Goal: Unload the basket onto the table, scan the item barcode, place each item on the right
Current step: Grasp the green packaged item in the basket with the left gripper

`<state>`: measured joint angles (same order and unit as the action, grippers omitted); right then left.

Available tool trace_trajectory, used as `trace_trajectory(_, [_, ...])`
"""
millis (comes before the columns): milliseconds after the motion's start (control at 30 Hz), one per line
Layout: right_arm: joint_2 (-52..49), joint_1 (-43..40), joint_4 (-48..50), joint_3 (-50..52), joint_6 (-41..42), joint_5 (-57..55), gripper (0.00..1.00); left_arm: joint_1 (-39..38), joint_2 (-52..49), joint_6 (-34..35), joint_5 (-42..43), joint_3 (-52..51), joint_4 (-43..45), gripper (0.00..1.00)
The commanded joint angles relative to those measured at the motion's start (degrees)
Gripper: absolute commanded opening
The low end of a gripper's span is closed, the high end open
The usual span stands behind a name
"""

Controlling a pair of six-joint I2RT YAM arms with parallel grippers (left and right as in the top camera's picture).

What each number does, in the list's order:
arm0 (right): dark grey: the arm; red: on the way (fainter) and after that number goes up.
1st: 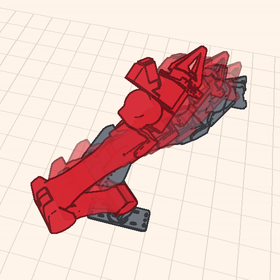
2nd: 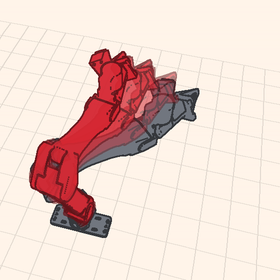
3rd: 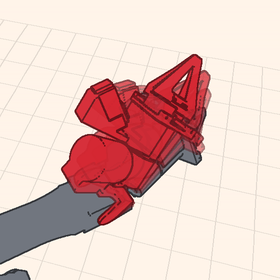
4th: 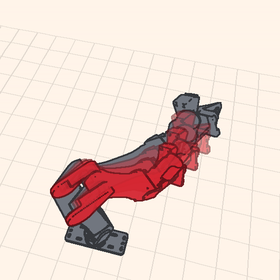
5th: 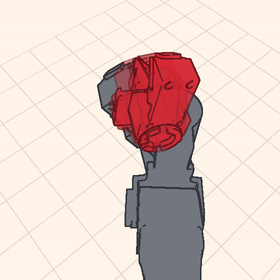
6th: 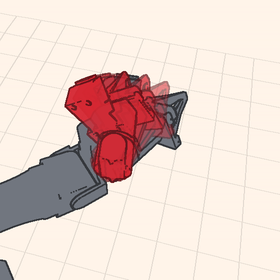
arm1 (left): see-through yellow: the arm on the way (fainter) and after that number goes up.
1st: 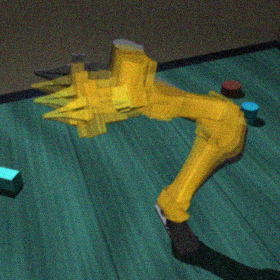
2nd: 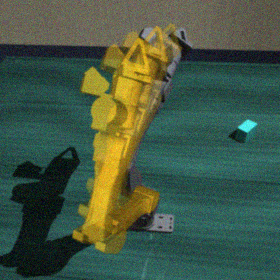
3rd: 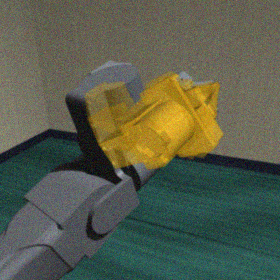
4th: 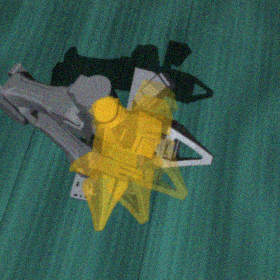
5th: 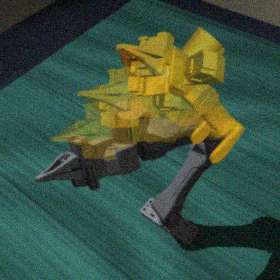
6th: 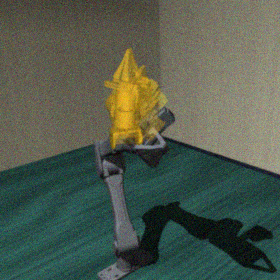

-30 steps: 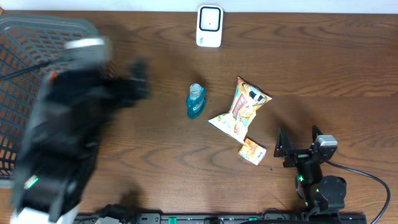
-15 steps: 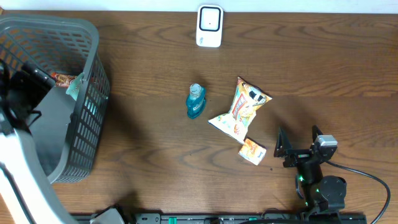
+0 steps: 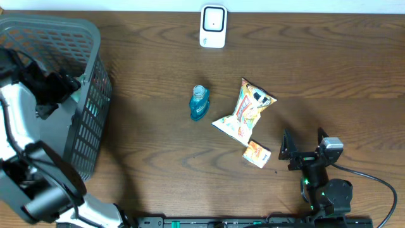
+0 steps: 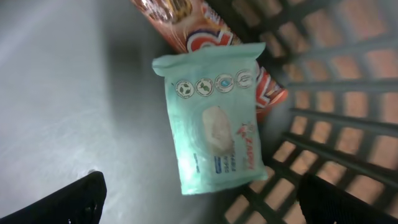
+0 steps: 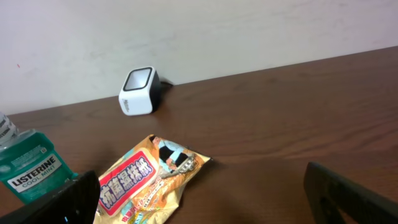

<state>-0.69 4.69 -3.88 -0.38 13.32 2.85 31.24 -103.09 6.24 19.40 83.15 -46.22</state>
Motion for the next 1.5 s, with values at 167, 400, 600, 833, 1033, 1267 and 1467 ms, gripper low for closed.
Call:
trace_trajectory(167, [0.4,-0.3,-0.2,0.1,-0.5,0.1,0.99,-3.9,-7.0,-9.3,0.5,0.2,1.7,0.98])
trace_trajectory(400, [0.4,-0.3,-0.2,0.1,-0.5,0.1,0.99,-5.9,-10.4,-4.9,-3.0,0.2,6.9,0.98])
trace_trajectory(600, [0.4,-0.3,-0.2,0.1,-0.5,0.1,0.99,-5.9,-15.6,-1.1,-8.1,-0.2,6.7,0.98])
trace_trajectory(833, [0.4,-0.3,-0.2,0.1,-0.5,0.1,0.99,-5.9,-19.0,-1.0,-8.1,-0.5,3.9,0.61])
trace_trajectory(1033, [0.3,-0.3,-0.2,0.1,-0.5,0.1,0.99,-5.9,-16.5,-1.0,-8.1,-0.4,1.5,0.43])
trace_trajectory(1267, [0.3,-0.3,-0.2,0.1,-0.5,0.1,0.99,-5.5,-5.0,-0.4,-9.6,-0.4,-1.1,0.38])
trace_trajectory(1467, [0.3,-0.3,-0.2,0.1,-0.5,0.1,0.99,-1.4,15.7,7.8,-10.4,-0.4,-0.6,0.36])
